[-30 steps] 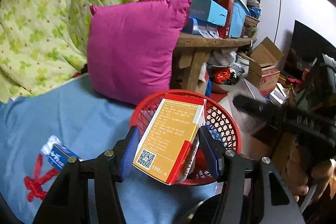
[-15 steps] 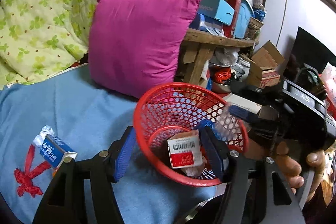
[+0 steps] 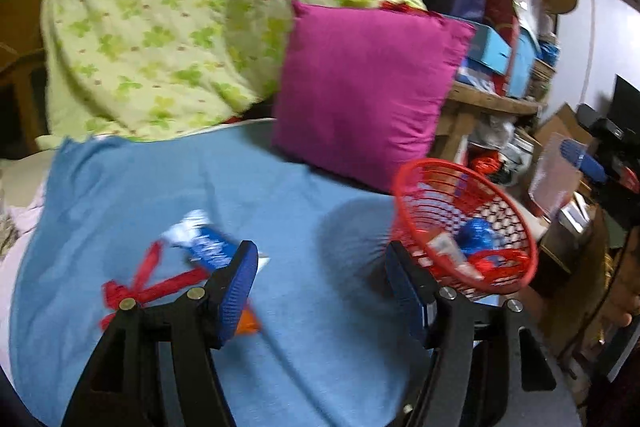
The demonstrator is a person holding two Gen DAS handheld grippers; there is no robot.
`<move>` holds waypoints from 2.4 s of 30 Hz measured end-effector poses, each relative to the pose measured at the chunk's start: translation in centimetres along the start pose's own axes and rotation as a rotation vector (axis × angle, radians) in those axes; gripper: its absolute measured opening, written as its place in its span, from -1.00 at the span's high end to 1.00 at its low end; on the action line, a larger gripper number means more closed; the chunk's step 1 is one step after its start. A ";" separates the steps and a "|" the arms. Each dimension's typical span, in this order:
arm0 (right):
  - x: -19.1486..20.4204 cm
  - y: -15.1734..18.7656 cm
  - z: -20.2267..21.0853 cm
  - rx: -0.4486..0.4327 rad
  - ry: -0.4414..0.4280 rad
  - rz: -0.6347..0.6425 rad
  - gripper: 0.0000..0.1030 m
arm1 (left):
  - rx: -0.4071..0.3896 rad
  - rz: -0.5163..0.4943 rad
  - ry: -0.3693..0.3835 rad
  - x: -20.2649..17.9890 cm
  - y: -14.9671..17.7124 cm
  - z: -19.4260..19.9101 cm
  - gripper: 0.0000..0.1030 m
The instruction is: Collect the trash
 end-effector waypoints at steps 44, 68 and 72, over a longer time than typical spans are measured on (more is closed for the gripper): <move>6.1 27.8 -13.9 0.751 0.166 0.406 -0.22 | 0.062 0.272 -0.379 22.4 13.2 2.9 -0.36; 10.6 18.2 -8.9 0.428 0.109 0.449 -0.01 | 0.081 0.257 -0.399 22.6 13.7 2.6 -0.36; 10.0 11.5 -6.4 0.253 0.156 0.396 -0.05 | 0.075 0.256 -0.399 22.5 13.7 2.7 -0.36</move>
Point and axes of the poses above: each gripper's, at about its wrist camera, not at the fingertips, and z roughly against the way its jaws point, x to its left, y to its underside, the point moved 7 cm from there along -z, roughly the way its jaws point, and after that the axes turned 7 degrees about y, right-handed, at the moved point
